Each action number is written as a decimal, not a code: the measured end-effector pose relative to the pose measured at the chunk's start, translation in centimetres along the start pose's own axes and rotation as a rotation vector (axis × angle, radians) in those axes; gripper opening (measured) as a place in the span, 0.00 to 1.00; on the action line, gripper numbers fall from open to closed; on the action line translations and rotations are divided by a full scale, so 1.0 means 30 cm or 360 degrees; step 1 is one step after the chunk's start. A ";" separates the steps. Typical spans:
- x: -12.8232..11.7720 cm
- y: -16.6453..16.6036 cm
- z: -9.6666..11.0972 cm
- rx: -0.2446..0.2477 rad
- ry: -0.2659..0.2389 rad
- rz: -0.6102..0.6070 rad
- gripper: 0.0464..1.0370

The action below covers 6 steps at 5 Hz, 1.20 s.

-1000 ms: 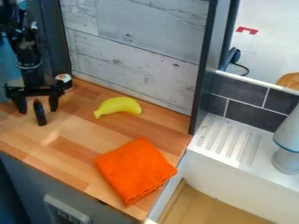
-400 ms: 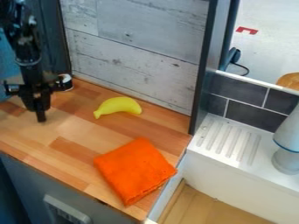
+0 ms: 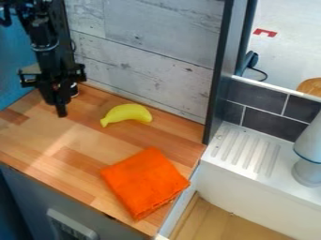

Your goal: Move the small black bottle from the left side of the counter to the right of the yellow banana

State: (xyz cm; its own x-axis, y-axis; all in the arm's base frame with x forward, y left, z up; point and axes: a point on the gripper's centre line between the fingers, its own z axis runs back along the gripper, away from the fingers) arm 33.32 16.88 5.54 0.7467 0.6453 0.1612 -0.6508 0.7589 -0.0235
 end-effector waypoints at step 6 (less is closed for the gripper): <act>-0.157 -0.605 -0.016 -0.0037 0.0010 -0.0624 0.32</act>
State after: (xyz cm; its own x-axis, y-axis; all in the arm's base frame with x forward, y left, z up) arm 41.68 0.11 4.75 0.9389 0.3067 0.1562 -0.3130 0.9496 0.0166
